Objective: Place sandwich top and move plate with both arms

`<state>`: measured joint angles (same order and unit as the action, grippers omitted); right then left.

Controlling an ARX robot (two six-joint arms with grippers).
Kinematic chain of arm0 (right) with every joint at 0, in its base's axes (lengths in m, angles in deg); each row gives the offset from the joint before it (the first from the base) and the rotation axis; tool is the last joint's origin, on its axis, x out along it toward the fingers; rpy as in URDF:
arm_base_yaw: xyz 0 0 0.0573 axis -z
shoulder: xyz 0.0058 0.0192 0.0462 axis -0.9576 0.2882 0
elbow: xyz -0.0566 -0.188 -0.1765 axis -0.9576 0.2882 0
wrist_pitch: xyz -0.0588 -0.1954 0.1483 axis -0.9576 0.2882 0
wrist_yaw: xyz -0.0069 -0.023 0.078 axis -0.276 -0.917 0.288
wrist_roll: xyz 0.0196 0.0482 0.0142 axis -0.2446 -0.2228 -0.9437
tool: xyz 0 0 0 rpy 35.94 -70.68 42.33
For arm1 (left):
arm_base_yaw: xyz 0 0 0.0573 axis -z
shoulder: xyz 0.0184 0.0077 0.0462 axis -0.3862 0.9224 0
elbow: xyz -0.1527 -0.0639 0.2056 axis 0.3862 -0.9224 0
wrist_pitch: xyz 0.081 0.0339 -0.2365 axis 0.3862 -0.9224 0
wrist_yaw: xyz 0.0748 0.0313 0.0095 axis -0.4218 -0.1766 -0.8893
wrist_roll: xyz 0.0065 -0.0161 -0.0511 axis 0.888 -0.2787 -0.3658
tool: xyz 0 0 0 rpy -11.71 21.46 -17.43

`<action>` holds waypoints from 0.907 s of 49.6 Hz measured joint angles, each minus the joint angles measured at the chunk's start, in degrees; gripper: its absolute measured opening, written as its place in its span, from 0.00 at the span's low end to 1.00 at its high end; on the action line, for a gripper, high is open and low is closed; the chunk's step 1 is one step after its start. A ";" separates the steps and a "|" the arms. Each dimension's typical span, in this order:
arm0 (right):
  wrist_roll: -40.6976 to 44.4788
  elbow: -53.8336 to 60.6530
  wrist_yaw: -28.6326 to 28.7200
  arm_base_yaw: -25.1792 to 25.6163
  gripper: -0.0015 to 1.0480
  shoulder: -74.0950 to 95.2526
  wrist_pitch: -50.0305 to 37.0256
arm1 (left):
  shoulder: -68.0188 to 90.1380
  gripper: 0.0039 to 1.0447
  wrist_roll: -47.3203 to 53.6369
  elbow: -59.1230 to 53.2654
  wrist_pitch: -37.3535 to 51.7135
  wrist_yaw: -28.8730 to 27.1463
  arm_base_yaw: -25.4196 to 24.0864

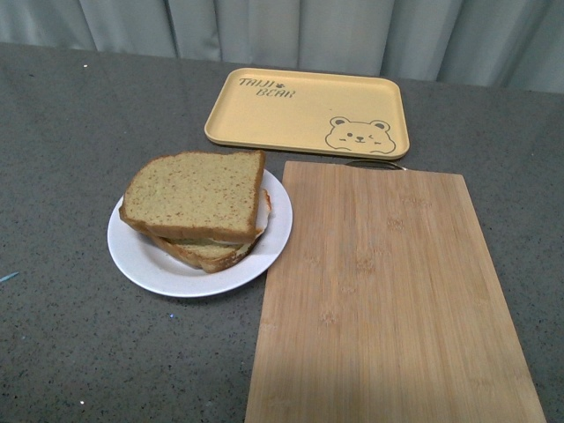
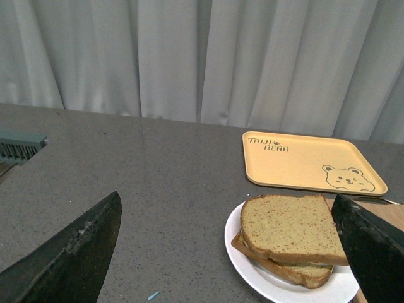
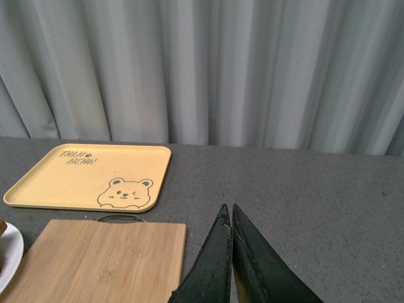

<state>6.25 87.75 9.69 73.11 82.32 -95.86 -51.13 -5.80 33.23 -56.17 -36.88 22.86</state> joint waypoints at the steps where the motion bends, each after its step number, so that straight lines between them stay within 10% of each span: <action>1: 0.00 0.02 0.00 0.00 0.01 -0.42 0.39 | 0.00 0.94 0.00 0.00 0.00 0.02 0.00; 45: 0.00 0.31 0.17 0.02 0.01 -25.59 23.87 | 0.00 0.94 0.00 0.00 0.00 0.00 0.00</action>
<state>6.25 88.05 9.86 73.13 56.73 -71.99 -51.13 -5.80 33.23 -56.17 -36.88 22.86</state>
